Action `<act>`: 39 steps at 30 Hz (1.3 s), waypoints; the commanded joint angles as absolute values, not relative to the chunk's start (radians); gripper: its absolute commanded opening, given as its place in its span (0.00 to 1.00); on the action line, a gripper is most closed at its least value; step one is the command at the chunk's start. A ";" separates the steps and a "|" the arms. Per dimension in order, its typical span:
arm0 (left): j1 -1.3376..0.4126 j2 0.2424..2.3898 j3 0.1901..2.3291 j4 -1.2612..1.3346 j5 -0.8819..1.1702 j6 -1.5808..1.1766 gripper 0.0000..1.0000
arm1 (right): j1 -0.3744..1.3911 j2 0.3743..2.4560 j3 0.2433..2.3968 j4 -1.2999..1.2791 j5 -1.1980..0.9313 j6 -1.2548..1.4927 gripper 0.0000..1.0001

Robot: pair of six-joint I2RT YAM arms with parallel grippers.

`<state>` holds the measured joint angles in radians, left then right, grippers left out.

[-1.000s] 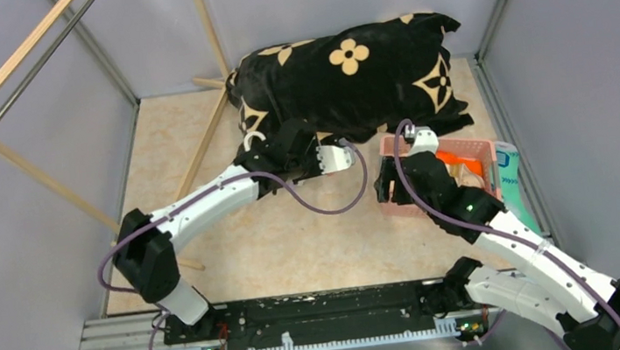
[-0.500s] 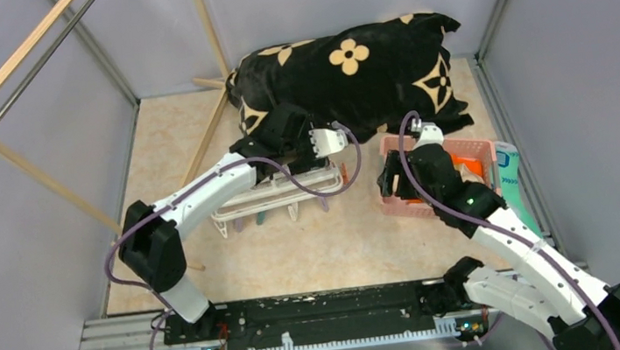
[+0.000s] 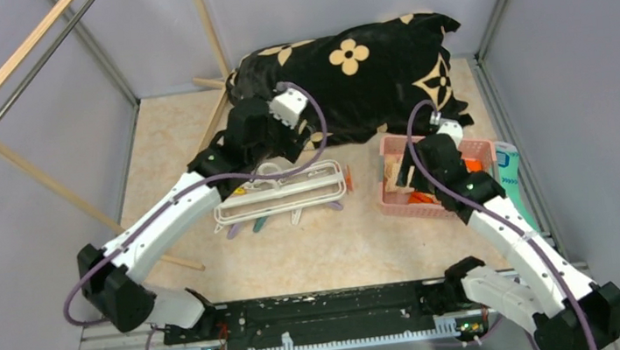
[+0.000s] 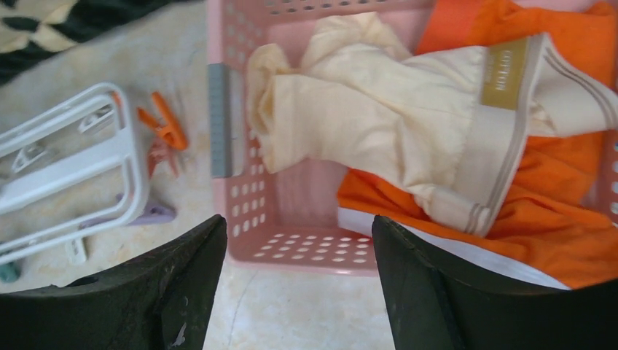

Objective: Clip the underwear to the hanger
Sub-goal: Place the hanger at the center of the board.

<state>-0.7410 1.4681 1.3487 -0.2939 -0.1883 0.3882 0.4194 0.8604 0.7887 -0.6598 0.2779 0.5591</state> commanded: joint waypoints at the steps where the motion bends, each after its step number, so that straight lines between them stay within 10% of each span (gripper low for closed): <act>1: -0.723 1.310 1.246 -0.318 -0.240 0.021 1.00 | 0.301 0.912 0.857 -0.694 0.332 0.553 0.73; 14: -0.922 0.975 0.781 -0.411 -0.163 -0.480 0.92 | 0.166 1.006 0.882 -0.721 0.369 0.632 0.77; 39: -0.849 1.541 0.787 -0.047 -0.248 -0.478 0.95 | 0.101 1.064 0.890 -0.808 0.455 0.642 0.78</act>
